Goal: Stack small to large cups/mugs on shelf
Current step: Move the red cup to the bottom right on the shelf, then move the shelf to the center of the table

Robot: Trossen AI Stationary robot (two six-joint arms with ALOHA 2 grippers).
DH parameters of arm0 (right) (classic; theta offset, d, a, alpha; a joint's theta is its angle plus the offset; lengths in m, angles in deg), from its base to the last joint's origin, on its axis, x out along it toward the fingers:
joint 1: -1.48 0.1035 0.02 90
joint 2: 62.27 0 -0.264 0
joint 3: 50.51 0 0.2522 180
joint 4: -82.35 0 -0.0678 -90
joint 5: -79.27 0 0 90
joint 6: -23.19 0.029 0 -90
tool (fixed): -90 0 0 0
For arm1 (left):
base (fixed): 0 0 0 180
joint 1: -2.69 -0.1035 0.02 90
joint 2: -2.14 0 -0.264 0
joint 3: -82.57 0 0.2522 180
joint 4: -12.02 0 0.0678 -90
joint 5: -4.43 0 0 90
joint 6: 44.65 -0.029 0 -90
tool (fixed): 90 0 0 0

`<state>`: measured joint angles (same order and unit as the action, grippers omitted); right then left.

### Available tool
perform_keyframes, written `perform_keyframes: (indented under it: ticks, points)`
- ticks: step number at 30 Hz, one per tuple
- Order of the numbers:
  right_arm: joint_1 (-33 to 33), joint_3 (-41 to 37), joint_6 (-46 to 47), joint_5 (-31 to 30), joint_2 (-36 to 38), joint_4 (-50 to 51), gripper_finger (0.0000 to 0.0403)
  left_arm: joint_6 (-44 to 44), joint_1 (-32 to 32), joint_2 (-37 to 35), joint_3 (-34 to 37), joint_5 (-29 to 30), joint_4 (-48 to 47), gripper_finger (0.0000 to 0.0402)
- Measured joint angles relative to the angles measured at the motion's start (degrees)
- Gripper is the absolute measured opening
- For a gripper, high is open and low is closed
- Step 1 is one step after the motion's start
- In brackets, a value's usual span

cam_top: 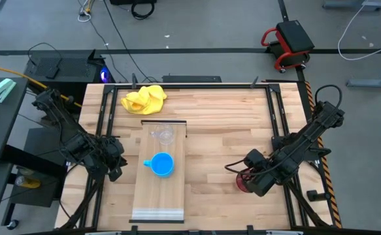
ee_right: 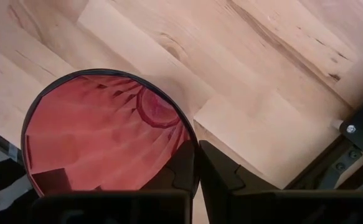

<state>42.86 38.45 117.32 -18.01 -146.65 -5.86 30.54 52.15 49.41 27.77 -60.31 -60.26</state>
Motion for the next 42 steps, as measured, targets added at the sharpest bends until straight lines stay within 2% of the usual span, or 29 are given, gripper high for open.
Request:
perform_keyframes:
  ticks: [16, 23, 29, 42]
  points:
    - [0.01, 0.00, 0.87, 0.01, 0.00, -0.13, 0.0069, 0.09, 0.00, 0.00, 0.00, 0.20, 0.06, 0.0071]
    - [-0.06, -0.66, 0.90, 0.10, -0.24, -0.58, 0.0068, 0.19, 0.00, 0.00, 0.00, 0.20, 1.40, 0.0075]
    - [-0.33, -6.88, 1.74, 2.40, -0.48, -6.80, 0.0069, 0.17, 0.04, 0.00, 0.00, 0.17, 2.13, 0.0069]
    - [-0.49, -6.54, 0.28, 0.97, -0.15, -5.87, 0.0079, 0.23, 0.00, 0.00, 0.00, 0.17, 2.25, 0.0069]
